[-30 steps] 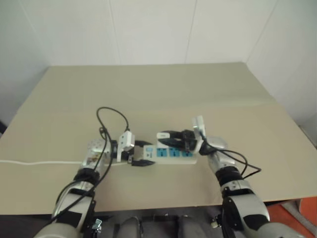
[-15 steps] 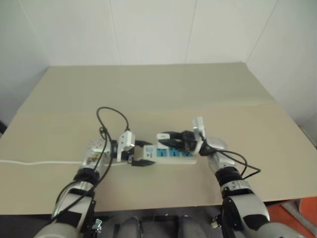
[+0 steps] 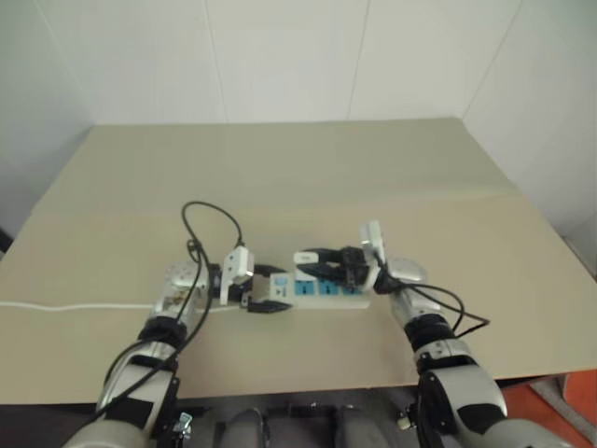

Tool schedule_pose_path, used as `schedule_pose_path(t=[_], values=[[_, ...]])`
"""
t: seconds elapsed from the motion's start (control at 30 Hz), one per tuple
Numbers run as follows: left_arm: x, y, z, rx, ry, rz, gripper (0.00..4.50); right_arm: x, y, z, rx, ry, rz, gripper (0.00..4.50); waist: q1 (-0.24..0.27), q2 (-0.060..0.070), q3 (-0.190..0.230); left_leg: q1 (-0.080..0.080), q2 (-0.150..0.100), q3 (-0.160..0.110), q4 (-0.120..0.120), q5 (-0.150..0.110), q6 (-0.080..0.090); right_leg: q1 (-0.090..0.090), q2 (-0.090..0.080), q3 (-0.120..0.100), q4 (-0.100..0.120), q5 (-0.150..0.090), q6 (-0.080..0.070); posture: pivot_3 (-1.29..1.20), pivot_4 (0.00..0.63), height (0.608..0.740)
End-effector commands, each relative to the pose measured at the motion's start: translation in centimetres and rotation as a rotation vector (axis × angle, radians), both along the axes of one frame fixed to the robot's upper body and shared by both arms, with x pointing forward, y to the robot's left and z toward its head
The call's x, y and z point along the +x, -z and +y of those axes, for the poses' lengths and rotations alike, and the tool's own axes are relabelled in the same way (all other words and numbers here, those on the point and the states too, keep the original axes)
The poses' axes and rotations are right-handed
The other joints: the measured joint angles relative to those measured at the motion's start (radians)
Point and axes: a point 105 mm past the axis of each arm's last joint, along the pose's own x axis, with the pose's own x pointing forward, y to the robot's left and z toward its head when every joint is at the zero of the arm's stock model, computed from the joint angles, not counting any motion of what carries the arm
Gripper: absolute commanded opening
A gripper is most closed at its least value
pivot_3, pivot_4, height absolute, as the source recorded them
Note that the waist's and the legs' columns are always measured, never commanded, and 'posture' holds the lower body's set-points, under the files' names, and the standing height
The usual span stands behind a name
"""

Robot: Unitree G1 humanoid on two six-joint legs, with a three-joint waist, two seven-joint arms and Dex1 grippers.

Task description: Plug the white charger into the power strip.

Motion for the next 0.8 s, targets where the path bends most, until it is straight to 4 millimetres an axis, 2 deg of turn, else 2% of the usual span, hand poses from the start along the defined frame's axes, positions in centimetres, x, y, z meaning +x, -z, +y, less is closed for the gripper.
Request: schedule_pose_path(t=[0.03, 0.47, 0.8], values=[[-1.1, 2.4, 0.4, 0.098, 0.021, 0.067, 3.28, -0.6, 0.3, 0.4, -0.024, -0.027, -0.032, 1.11, 0.0, 0.0, 0.0, 0.0, 0.0, 0.0, 0.0, 0.0, 0.0, 0.0, 0.0, 0.0, 0.0, 0.0, 0.0, 0.0, 0.15, 0.74], [-1.0, 2.4, 0.2, 0.094, 0.021, 0.06, 3.28, -0.7, 0.5, 0.1, -0.005, 0.018, -0.083, 1.11, 0.0, 0.0, 0.0, 0.0, 0.0, 0.0, 0.0, 0.0, 0.0, 0.0, 0.0, 0.0, 0.0, 0.0, 0.0, 0.0, 0.15, 0.74], [-1.1, 2.4, 0.3, 0.096, 0.025, 0.067, 3.28, -0.9, 2.7, -0.2, -0.086, 0.01, -0.101, 1.11, -0.001, 0.0, 0.0, 0.007, 0.0, 0.0, -0.001, 0.0, 0.0, 0.007, 0.0, 0.0, -0.003, 0.0, 0.0, 0.0, 0.15, 0.74]])
